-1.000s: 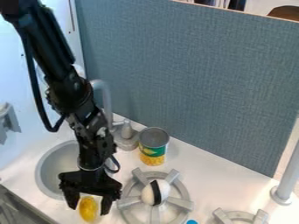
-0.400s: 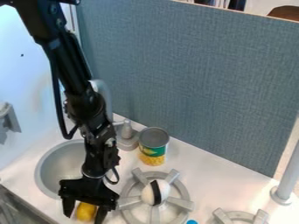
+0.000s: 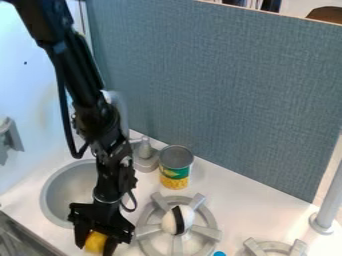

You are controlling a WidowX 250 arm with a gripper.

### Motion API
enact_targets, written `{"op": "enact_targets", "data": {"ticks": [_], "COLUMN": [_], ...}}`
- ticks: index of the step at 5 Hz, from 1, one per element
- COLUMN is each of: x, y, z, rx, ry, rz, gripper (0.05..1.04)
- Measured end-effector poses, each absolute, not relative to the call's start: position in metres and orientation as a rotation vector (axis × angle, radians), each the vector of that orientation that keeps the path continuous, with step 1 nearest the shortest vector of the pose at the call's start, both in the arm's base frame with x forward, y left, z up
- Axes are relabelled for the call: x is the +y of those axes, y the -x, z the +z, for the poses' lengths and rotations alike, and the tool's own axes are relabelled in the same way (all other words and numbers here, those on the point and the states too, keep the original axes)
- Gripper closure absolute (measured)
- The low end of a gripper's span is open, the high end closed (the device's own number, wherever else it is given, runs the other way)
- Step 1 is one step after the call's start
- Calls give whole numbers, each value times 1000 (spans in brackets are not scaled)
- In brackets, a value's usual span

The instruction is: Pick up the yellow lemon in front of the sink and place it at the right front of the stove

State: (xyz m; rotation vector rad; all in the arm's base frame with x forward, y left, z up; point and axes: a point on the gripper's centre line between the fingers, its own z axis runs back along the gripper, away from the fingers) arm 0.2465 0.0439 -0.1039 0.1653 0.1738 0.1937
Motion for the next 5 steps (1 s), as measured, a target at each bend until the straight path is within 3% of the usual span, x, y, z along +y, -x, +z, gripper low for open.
{"op": "enact_targets", "data": {"ticks": [1,2,4,5], "x": [27,4,-73,-115], "y": [-259,-262,-300,-307], "z": [-53,-18,33,39], "rx": [106,107,-20,-40], "ry": [-153,-190,-213,-198], "rz": [-47,-225,-503,-610], "gripper": [366,366,366,366]}}
